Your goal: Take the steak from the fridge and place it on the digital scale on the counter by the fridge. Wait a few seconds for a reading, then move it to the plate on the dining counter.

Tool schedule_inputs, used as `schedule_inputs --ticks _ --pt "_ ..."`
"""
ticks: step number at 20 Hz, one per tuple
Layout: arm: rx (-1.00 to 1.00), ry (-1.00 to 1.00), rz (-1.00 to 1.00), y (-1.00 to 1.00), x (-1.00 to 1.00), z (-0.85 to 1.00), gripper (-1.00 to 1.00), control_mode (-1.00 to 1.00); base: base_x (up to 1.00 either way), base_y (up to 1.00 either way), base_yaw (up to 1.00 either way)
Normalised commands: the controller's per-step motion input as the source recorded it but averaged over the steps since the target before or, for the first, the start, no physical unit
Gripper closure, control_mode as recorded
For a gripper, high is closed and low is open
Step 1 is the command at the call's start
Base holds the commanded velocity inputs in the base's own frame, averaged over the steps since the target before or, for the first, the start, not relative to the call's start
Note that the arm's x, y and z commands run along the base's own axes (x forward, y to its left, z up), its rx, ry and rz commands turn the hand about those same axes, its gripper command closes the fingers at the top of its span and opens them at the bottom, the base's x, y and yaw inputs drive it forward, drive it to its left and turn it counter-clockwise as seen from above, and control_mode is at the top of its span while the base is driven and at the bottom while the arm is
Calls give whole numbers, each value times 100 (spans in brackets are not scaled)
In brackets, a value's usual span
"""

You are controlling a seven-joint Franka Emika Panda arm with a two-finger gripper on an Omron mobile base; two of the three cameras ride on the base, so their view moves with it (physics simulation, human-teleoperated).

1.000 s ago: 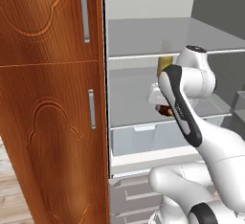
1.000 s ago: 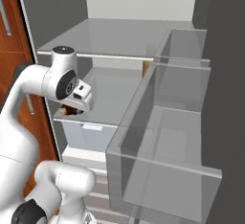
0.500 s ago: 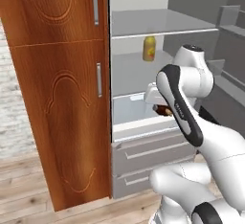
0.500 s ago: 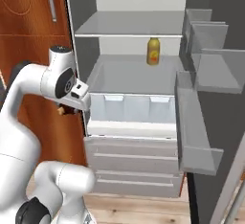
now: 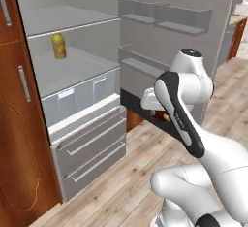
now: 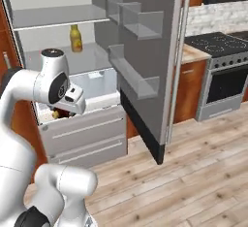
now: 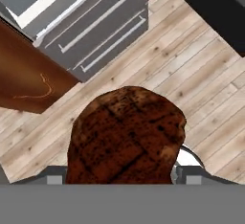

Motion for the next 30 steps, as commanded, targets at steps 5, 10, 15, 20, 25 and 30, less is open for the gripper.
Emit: schedule_inputs --ticks 5,10,15,20,25,30 --pt "0 0 0 0 0 0 100 100 -58 5 -89" --pt "0 0 0 0 0 0 100 100 -49 0 -91" --pt "0 0 0 0 0 0 100 100 -21 0 -88" --pt "0 0 0 0 0 0 100 100 62 -3 -60" --pt "0 0 0 0 0 0 100 100 100 -12 -15" --pt "0 0 0 0 0 0 100 100 100 -38 21"
